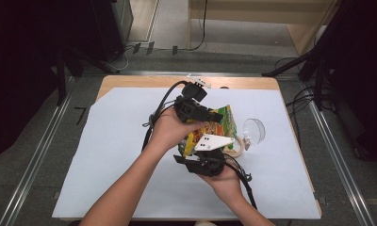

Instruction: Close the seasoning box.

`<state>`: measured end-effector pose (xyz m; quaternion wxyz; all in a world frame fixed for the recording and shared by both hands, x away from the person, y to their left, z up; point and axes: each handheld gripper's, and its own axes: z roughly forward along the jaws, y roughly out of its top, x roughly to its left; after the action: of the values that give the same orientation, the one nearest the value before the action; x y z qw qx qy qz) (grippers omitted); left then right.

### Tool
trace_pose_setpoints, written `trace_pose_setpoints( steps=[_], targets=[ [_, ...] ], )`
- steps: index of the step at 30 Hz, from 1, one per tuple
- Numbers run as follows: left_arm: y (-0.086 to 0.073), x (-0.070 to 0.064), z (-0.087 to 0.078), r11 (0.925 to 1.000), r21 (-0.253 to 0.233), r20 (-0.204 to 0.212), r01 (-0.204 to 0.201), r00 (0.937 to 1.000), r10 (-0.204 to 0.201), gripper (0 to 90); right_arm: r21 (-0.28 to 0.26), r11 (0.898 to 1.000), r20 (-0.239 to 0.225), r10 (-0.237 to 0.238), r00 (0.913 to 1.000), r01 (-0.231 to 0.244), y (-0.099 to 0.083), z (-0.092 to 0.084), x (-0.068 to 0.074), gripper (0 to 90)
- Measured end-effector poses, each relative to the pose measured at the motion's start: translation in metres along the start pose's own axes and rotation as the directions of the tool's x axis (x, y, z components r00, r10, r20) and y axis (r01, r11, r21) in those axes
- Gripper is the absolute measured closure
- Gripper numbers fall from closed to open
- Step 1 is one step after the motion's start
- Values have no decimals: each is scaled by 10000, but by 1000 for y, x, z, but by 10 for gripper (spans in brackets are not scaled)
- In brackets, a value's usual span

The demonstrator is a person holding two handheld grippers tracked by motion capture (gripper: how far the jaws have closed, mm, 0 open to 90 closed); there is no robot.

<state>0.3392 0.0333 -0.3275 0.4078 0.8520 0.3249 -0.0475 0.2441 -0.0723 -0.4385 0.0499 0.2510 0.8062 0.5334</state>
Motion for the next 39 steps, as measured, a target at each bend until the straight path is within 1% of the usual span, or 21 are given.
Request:
trace_pose_setpoints(
  steps=[1,4,8,12,16,20,24,29,32,39],
  targets=[
    [0,0,0,10000,56,-52,-1,10000,1,758,-12,10000,12,-5,10000,6,0,0,0,692],
    [0,1,0,9999,34,8,99,10000,-99,759,-20,10000,-48,81,10000,-81,1,-1,1,691],
    [1,1,0,10000,25,-69,1,10000,-1,758,-35,10000,-60,85,9999,-85,1,-1,0,691],
    [1,3,1,9999,59,14,126,9999,-126,758,-14,9999,-37,146,9999,-146,1,-1,0,691],
    [1,3,1,9999,84,3,130,9999,-130,758,-32,9999,-72,167,9998,-167,1,-1,1,691],
    [2,4,1,9998,66,90,210,9997,-211,758,-26,9997,-96,228,9997,-228,2,-2,1,690],
    [2,3,1,9998,59,53,181,9998,-181,757,-25,9997,-90,249,9996,-249,2,-2,1,690],
    [2,4,1,9996,123,35,244,9997,-244,758,-31,9996,-111,297,9995,-297,3,-2,2,690],
    [2,5,1,9995,96,111,304,9995,-305,757,-27,9996,-108,297,9995,-297,3,-2,3,690],
    [3,5,1,9993,137,110,337,9994,-339,758,-79,9995,-158,311,9994,-312,4,-3,4,691]
  ],
)
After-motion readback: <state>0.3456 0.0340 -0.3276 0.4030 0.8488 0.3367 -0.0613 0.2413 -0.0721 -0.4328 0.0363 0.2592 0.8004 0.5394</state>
